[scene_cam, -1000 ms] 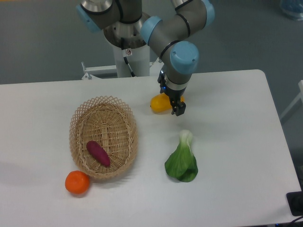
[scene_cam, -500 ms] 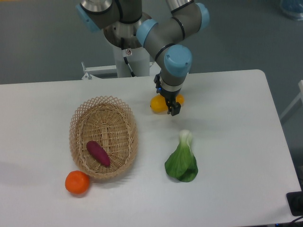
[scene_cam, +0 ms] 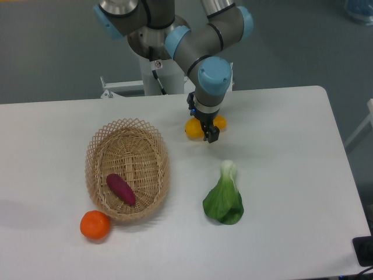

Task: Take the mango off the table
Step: 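Lift the grasped mango up off the table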

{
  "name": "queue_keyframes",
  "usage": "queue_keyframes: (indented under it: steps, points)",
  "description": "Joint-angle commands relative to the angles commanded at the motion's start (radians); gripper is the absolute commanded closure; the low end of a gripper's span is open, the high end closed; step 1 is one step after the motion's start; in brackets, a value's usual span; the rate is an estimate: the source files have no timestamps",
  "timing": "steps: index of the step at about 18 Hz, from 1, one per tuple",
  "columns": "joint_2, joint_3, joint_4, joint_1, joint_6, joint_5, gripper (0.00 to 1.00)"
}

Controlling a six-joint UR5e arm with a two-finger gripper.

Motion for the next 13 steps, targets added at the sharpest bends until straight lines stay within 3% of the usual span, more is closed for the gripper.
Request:
queue_keyframes:
  steps: [9,13]
  points:
    - [-0.002,0.005,0.014,0.000,-0.031,0.005,0.49]
    - [-0.003,0.047,0.011,-0.002,-0.057,0.006,0.55]
